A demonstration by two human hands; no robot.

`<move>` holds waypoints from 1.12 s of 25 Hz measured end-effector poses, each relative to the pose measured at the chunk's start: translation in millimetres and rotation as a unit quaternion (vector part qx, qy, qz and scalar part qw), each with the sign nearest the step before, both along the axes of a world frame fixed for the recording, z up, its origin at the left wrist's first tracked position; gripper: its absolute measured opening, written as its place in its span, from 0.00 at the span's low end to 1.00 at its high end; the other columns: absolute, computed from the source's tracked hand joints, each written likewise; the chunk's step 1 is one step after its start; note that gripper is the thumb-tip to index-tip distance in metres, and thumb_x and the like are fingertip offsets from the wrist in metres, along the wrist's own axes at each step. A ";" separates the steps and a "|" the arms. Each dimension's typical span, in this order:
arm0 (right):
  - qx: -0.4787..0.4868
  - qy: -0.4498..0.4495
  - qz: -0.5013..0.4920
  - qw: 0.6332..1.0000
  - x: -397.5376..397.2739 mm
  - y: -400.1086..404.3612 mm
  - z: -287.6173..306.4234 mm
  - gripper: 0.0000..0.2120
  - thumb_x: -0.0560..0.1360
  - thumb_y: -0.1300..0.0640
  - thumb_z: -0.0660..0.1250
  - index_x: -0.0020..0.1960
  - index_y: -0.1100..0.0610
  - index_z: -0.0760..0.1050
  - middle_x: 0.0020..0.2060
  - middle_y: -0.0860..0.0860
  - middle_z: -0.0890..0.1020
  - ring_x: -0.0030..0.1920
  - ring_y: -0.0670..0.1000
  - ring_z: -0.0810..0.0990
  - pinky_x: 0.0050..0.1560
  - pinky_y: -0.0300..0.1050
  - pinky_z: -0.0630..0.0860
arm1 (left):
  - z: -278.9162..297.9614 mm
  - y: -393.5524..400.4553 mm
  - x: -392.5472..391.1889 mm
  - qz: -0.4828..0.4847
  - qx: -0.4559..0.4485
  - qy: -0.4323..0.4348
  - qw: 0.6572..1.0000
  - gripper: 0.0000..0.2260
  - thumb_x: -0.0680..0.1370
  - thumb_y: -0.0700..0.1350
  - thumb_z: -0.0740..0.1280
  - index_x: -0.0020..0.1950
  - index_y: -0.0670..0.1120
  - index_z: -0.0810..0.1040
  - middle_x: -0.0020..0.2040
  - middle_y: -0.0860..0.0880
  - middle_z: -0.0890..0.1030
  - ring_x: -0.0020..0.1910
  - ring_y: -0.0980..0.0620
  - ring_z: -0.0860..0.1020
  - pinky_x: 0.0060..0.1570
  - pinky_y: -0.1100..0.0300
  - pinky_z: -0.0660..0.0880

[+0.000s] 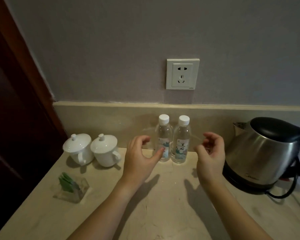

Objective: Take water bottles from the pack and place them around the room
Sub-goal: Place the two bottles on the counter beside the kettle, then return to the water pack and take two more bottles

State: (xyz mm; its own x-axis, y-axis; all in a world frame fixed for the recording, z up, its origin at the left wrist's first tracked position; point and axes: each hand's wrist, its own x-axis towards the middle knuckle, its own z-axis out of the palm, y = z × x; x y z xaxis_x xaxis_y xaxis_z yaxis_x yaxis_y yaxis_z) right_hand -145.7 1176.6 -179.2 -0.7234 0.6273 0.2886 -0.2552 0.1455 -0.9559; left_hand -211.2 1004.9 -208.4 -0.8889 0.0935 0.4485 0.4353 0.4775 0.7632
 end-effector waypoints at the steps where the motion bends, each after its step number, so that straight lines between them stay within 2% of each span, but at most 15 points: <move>1: 0.030 0.020 0.036 0.999 4.9 -8.6 18.3 0.14 0.73 0.68 0.66 0.53 0.52 0.73 0.43 0.51 0.75 0.41 0.48 0.75 0.42 0.41 0.75 | 18.6 -7.0 12.0 0.011 -0.004 0.020 1.000 0.18 0.71 0.54 0.75 0.56 0.51 0.76 0.51 0.55 0.78 0.51 0.59 0.76 0.50 0.74 0.71; 4: 0.138 0.032 0.177 0.974 7.5 -53.6 61.0 0.06 0.72 0.61 0.69 0.46 0.53 0.76 0.36 0.50 0.78 0.35 0.46 0.76 0.38 0.40 0.74 | 62.4 -41.4 49.6 0.084 -0.025 0.096 0.992 0.12 0.71 0.55 0.72 0.49 0.49 0.80 0.45 0.55 0.81 0.45 0.59 0.77 0.44 0.71 0.71; 6: 0.221 0.025 0.253 0.942 4.9 -97.7 74.7 0.06 0.70 0.56 0.71 0.46 0.52 0.76 0.36 0.47 0.79 0.34 0.46 0.76 0.37 0.41 0.73 | 78.1 -82.0 80.7 0.149 -0.053 0.115 0.981 0.12 0.71 0.55 0.70 0.46 0.48 0.80 0.42 0.55 0.80 0.43 0.56 0.77 0.44 0.65 0.73; 8: 0.291 0.028 0.321 0.901 10.3 -151.0 84.1 0.08 0.69 0.51 0.70 0.47 0.51 0.76 0.37 0.46 0.80 0.37 0.48 0.79 0.39 0.46 0.75 | 88.7 -133.5 122.1 0.217 -0.069 0.102 0.968 0.10 0.71 0.55 0.70 0.44 0.49 0.80 0.40 0.56 0.80 0.40 0.55 0.78 0.42 0.62 0.74; 12: 0.295 0.059 0.483 0.823 57.4 -277.8 89.1 0.06 0.70 0.54 0.70 0.46 0.50 0.76 0.37 0.45 0.80 0.38 0.44 0.78 0.40 0.44 0.72 | 100.9 -244.9 237.5 0.368 -0.101 0.062 0.922 0.07 0.72 0.54 0.71 0.43 0.52 0.80 0.38 0.57 0.80 0.39 0.57 0.78 0.38 0.65 0.73; 16: 0.298 0.087 0.603 0.735 129.7 -392.2 89.2 0.08 0.73 0.52 0.69 0.51 0.49 0.77 0.41 0.44 0.80 0.41 0.45 0.79 0.41 0.43 0.75 | 105.1 -328.3 351.0 0.512 -0.064 0.039 0.856 0.05 0.73 0.50 0.74 0.44 0.52 0.80 0.38 0.56 0.80 0.37 0.58 0.78 0.37 0.67 0.72; 18: 0.281 0.095 0.642 0.707 163.1 -439.2 88.2 0.07 0.73 0.53 0.69 0.52 0.50 0.77 0.41 0.45 0.80 0.40 0.44 0.78 0.39 0.38 0.73 | 102.9 -362.9 397.0 0.560 -0.050 0.037 0.826 0.05 0.72 0.49 0.75 0.44 0.51 0.80 0.38 0.55 0.80 0.35 0.59 0.76 0.37 0.65 0.72; 21: 0.276 0.100 0.676 0.676 201.9 -505.6 84.5 0.07 0.74 0.55 0.69 0.52 0.51 0.77 0.41 0.46 0.81 0.40 0.45 0.78 0.37 0.35 0.70 | 97.4 -416.6 455.8 0.611 -0.030 0.028 0.791 0.07 0.72 0.51 0.74 0.47 0.51 0.81 0.41 0.55 0.81 0.37 0.56 0.77 0.40 0.59 0.76; 25: 0.303 0.118 0.691 0.646 240.0 -590.6 78.4 0.09 0.74 0.56 0.69 0.54 0.53 0.77 0.41 0.46 0.80 0.39 0.45 0.78 0.36 0.37 0.71 | 92.2 -490.5 509.4 0.642 -0.035 0.002 0.766 0.11 0.73 0.55 0.72 0.52 0.53 0.80 0.46 0.57 0.81 0.43 0.55 0.80 0.47 0.53 0.81; 28: 0.311 0.130 0.693 0.637 255.8 -646.6 78.1 0.10 0.73 0.57 0.70 0.55 0.52 0.77 0.43 0.45 0.79 0.40 0.45 0.78 0.37 0.38 0.72 | 90.8 -546.4 521.1 0.648 -0.040 0.000 0.760 0.12 0.73 0.56 0.72 0.53 0.53 0.80 0.47 0.58 0.80 0.45 0.56 0.80 0.48 0.49 0.81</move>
